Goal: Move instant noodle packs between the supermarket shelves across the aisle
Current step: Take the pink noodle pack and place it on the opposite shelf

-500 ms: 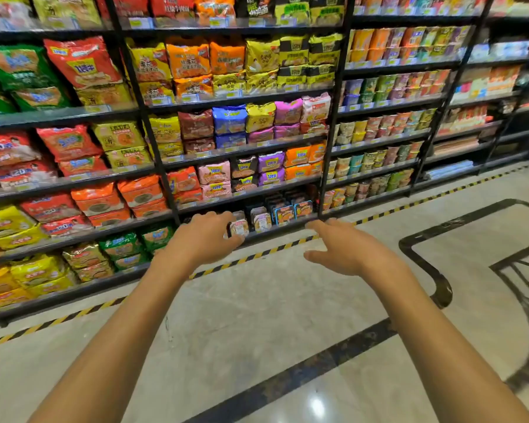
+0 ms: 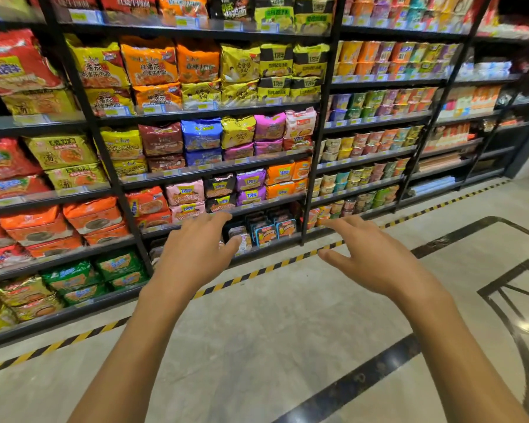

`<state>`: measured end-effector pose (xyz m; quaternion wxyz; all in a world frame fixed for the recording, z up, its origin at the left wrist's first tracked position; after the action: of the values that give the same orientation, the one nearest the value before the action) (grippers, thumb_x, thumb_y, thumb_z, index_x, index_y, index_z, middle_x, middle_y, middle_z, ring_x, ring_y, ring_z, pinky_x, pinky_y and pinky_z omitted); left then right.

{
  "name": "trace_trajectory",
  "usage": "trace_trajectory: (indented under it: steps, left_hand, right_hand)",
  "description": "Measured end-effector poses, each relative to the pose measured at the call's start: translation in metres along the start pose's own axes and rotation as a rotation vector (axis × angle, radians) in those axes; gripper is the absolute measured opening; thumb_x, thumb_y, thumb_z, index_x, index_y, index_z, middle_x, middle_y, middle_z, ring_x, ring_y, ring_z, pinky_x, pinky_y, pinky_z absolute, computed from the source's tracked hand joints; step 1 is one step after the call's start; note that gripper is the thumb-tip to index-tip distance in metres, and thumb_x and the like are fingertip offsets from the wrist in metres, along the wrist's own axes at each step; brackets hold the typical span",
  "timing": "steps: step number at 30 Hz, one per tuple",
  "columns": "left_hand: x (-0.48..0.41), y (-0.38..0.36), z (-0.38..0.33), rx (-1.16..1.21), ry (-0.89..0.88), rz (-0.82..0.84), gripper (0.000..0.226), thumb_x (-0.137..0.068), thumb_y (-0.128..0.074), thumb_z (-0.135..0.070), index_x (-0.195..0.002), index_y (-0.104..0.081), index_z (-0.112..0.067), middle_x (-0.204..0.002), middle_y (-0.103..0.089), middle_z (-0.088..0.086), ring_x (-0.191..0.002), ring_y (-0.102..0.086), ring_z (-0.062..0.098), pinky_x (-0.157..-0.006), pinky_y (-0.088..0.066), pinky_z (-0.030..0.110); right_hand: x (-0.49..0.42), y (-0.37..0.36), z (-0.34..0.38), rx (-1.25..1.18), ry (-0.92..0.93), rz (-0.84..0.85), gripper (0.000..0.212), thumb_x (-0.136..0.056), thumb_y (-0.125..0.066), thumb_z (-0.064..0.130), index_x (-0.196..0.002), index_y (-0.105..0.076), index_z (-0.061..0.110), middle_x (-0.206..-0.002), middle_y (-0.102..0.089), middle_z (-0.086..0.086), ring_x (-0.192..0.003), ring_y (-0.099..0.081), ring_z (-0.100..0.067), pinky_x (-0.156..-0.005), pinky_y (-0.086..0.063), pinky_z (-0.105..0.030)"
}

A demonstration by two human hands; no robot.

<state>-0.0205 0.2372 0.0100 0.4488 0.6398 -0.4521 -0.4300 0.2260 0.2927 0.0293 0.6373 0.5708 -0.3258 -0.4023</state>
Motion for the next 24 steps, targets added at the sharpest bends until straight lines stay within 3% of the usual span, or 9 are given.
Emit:
trace_trajectory:
  steps: [7,13,18,24]
  left_hand:
    - [-0.078,-0.038,-0.011,-0.113,-0.013,0.109,0.055,-0.102,-0.045,-0.053,-0.152,-0.038,-0.03,-0.151,-0.048,0.002,-0.137,-0.045,0.028,-0.105,-0.045,0.05]
    - [-0.17,-0.061,-0.037,-0.138,-0.018,0.091,0.056,-0.102,-0.047,-0.051,-0.152,-0.037,-0.028,-0.146,-0.053,0.002,-0.13,-0.052,0.024,-0.096,-0.05,0.041]
    - [-0.263,-0.08,-0.067,-0.113,-0.004,0.082,0.058,-0.102,-0.048,-0.048,-0.155,-0.031,-0.029,-0.15,-0.051,0.002,-0.133,-0.051,0.024,-0.099,-0.048,0.043]
    - [-0.381,-0.11,-0.094,-0.123,0.024,0.05,0.052,-0.102,-0.048,-0.048,-0.148,-0.04,-0.026,-0.138,-0.058,0.006,-0.122,-0.057,0.028,-0.09,-0.05,0.042]
  right_hand:
    - [-0.085,-0.028,-0.025,-0.033,0.047,0.022,0.061,-0.1,-0.048,0.05,-0.153,-0.029,0.027,-0.155,-0.036,0.0,-0.14,-0.036,-0.023,-0.107,-0.041,-0.04]
    - [-0.17,-0.037,-0.08,-0.047,0.056,0.04,0.06,-0.099,-0.049,0.049,-0.152,-0.032,0.026,-0.153,-0.038,0.0,-0.139,-0.037,-0.023,-0.108,-0.042,-0.041]
    - [-0.261,-0.027,-0.147,-0.037,0.054,0.056,0.059,-0.098,-0.051,0.05,-0.15,-0.037,0.027,-0.15,-0.042,-0.001,-0.135,-0.042,-0.023,-0.103,-0.044,-0.04]
    - [-0.378,-0.03,-0.211,0.029,0.098,0.124,0.058,-0.099,-0.051,0.047,-0.15,-0.036,0.024,-0.152,-0.04,-0.003,-0.134,-0.043,-0.027,-0.101,-0.044,-0.046]
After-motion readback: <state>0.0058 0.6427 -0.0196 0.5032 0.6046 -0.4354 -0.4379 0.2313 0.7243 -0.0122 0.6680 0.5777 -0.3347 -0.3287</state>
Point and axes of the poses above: each hand's wrist, its own x-axis away from the middle knuckle, its own y-axis out of the back of the hand, z = x × y, the point moved 5 cm from there along -x, towards the middle knuckle
